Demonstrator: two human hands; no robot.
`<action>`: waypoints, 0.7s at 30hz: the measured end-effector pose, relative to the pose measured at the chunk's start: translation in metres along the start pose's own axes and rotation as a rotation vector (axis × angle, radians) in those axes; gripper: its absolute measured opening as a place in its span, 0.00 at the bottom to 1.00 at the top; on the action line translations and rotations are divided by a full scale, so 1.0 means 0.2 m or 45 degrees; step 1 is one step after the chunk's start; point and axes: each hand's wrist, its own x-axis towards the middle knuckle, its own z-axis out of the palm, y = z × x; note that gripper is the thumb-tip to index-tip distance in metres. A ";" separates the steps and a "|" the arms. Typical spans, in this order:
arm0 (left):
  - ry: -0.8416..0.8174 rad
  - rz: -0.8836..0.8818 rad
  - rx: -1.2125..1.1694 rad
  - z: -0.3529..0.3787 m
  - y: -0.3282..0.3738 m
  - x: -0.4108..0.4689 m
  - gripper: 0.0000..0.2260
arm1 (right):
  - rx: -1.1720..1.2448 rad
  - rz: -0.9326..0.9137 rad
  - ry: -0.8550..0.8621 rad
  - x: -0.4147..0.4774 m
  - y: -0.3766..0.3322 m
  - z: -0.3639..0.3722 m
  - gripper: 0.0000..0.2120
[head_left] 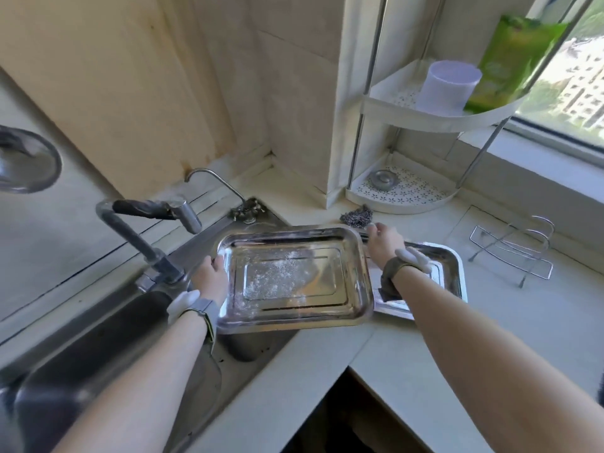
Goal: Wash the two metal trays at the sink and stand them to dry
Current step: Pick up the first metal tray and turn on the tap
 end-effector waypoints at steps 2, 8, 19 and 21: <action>0.037 -0.018 0.011 0.02 0.02 0.02 0.18 | -0.097 -0.013 -0.052 0.14 0.01 -0.01 0.13; 0.079 -0.106 -0.026 0.08 0.04 0.06 0.18 | -0.327 -0.076 -0.216 0.54 0.05 0.11 0.19; 0.080 -0.139 -0.064 0.13 -0.02 0.17 0.17 | -0.572 -0.075 -0.360 0.78 0.03 0.30 0.24; 0.080 -0.152 -0.087 0.12 -0.03 0.18 0.17 | -0.581 -0.076 -0.367 0.82 0.03 0.32 0.23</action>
